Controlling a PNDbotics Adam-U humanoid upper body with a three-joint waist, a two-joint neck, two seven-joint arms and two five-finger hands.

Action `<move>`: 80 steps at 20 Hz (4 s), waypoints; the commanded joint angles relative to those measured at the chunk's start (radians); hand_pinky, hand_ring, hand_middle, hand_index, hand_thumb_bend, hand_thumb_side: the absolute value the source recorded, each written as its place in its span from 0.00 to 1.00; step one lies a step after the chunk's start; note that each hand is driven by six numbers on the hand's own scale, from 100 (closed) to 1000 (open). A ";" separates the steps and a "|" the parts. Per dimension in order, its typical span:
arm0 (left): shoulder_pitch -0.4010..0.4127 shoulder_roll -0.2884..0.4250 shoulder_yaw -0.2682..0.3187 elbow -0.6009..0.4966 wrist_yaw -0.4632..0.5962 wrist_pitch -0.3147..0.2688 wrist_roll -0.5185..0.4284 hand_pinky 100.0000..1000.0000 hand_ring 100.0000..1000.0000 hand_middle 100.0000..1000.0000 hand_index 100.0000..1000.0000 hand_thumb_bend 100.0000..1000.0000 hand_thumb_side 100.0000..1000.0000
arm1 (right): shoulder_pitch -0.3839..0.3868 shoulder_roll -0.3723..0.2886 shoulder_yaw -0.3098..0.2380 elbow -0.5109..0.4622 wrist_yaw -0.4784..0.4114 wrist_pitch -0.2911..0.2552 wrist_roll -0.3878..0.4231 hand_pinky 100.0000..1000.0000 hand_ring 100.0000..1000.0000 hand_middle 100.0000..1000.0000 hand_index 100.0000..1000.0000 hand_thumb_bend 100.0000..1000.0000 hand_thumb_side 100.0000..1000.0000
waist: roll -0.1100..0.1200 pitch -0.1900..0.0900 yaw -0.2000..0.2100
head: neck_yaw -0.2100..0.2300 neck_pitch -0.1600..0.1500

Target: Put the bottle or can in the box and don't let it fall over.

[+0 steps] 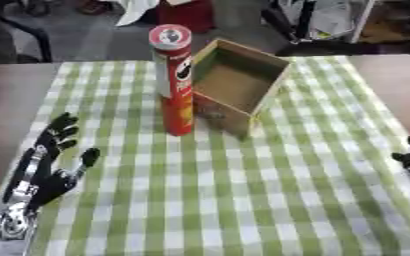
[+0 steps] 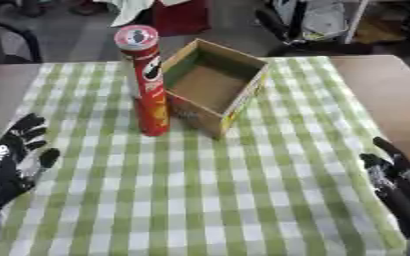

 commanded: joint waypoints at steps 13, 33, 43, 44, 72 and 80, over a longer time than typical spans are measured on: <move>-0.310 0.010 -0.151 0.263 -0.006 0.020 0.376 0.94 0.80 0.76 0.86 1.00 0.71 | -0.004 -0.014 0.012 -0.010 0.000 -0.002 0.008 0.98 0.84 1.00 0.92 0.00 0.55 | -0.006 -0.017 -0.027 | 0.005 -0.018; -0.576 -0.080 -0.145 0.612 -0.114 0.058 0.482 0.91 0.76 0.75 0.86 0.97 0.74 | -0.003 -0.008 0.027 -0.002 -0.008 -0.006 0.022 0.98 0.84 1.00 0.92 0.00 0.55 | -0.019 -0.018 -0.058 | 0.020 -0.025; -0.655 -0.053 -0.133 0.729 -0.134 0.077 0.494 0.90 0.74 0.74 0.86 0.90 0.74 | -0.006 -0.006 0.032 -0.001 -0.011 -0.007 0.028 0.98 0.84 1.00 0.92 0.00 0.55 | -0.018 -0.015 -0.081 | 0.033 -0.029; -0.660 -0.049 -0.133 0.744 -0.137 0.079 0.490 0.90 0.75 0.74 0.87 0.90 0.75 | -0.007 -0.006 0.032 -0.001 -0.011 -0.006 0.029 0.98 0.84 1.00 0.92 0.00 0.55 | -0.018 -0.015 -0.082 | 0.033 -0.029; -0.793 0.030 -0.150 0.664 0.057 0.007 0.445 0.85 0.43 0.37 0.55 0.02 0.36 | -0.015 -0.006 0.043 0.002 -0.013 -0.009 0.039 0.98 0.84 1.00 0.92 0.00 0.55 | -0.020 -0.011 -0.113 | 0.057 -0.042; -0.914 0.062 -0.157 0.778 0.013 -0.022 0.529 0.83 0.46 0.40 0.58 0.11 0.40 | -0.067 0.014 0.067 -0.001 -0.023 -0.012 0.060 0.98 0.84 1.00 0.92 0.00 0.55 | -0.029 0.027 -0.210 | 0.139 -0.091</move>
